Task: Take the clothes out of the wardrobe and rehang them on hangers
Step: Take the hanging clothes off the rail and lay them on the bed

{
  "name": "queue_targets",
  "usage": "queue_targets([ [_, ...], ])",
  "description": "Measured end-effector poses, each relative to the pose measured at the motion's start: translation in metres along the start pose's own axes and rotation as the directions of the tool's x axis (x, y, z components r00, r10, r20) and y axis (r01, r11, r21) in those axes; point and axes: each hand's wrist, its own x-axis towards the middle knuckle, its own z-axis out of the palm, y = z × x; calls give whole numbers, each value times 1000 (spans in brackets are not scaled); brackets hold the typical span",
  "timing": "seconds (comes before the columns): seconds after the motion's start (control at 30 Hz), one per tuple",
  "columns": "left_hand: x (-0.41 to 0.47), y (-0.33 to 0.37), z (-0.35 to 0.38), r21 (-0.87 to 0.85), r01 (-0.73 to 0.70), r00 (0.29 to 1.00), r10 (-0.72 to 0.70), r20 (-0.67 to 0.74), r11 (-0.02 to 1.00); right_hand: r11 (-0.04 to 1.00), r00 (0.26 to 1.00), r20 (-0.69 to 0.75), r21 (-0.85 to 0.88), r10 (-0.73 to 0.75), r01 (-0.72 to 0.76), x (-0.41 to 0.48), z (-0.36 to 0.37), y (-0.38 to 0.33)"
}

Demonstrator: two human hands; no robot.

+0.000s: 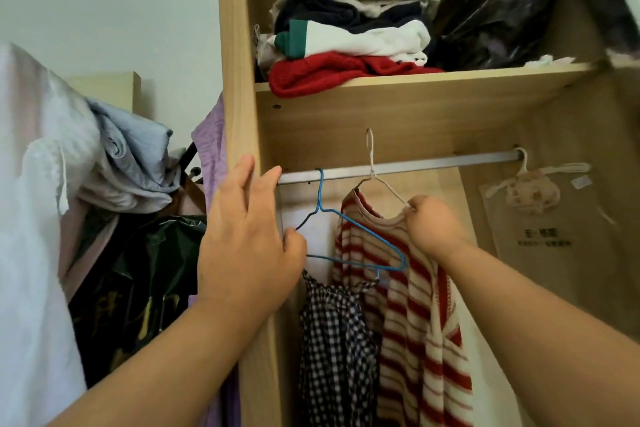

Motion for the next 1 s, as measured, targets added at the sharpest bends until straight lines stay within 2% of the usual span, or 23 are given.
queue_targets([
  [0.13,-9,11,-2,179,-60,992,38,120,982,991,999,-10,-126,-48,46,-42,-35,33],
  [0.2,-21,24,-1,165,-105,978,72,195,981,978,996,6,-189,-87,86,-67,-52,51],
  [0.33,-49,61,13,-86,-143,917,165,363,986,952,996,53,-295,-72,85,-119,-89,85],
  [0.43,-68,91,32,-277,-49,824,196,531,959,936,996,76,-346,-43,67,-161,-124,94],
  [0.57,-101,120,64,-421,54,728,253,637,905,879,997,79,-476,4,34,-222,-166,90],
  [0.7,-137,138,88,-538,141,667,321,672,831,808,996,68,-589,59,-8,-294,-197,73],
  [0.8,-159,149,94,-615,198,625,385,679,763,751,991,2,-653,134,-100,-348,-212,50],
  [0.87,-174,155,90,-699,227,596,471,650,678,706,983,-51,-689,179,-164,-384,-217,32],
  [0.93,-193,161,82,-791,276,561,577,594,546,639,965,-127,-728,229,-248,-420,-218,9],
  [1.0,-213,165,69,-854,318,556,649,519,411,571,929,-228,-738,291,-360,-454,-216,-13],
])
